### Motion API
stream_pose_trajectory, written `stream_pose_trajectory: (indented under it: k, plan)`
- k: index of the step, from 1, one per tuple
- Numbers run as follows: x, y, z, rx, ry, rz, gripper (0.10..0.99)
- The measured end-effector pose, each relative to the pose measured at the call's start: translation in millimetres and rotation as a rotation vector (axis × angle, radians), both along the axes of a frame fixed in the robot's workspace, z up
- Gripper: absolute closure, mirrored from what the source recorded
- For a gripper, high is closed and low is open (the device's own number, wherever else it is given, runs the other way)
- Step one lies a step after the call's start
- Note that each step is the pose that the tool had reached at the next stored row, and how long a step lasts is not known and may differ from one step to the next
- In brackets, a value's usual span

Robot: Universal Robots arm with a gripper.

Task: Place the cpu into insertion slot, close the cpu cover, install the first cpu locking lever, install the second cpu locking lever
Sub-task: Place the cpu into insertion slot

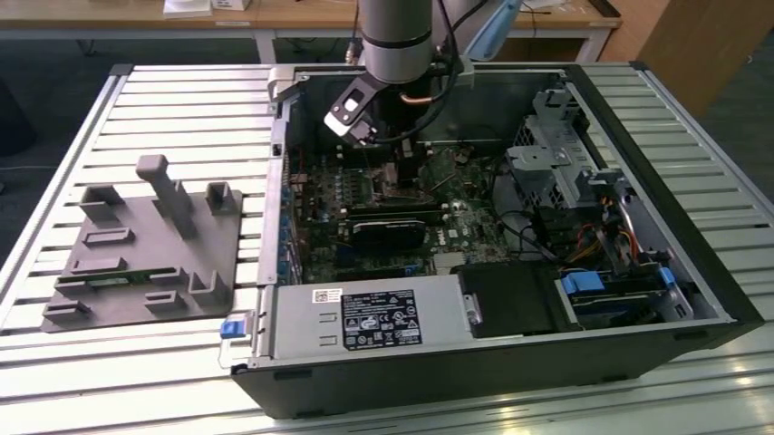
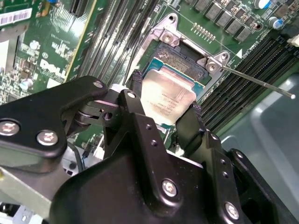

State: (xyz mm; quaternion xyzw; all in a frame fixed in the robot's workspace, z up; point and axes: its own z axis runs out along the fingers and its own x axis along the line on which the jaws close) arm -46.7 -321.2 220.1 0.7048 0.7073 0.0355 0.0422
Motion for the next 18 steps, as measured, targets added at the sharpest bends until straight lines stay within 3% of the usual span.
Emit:
stream_pose_trajectory:
  k: [9,18]
  plan:
    - [-0.8,2.8,-12.6,0.000,-0.0001,-0.018,0.545]
    - [-0.8,2.8,-19.6,0.000,0.0000,-0.021,0.545]
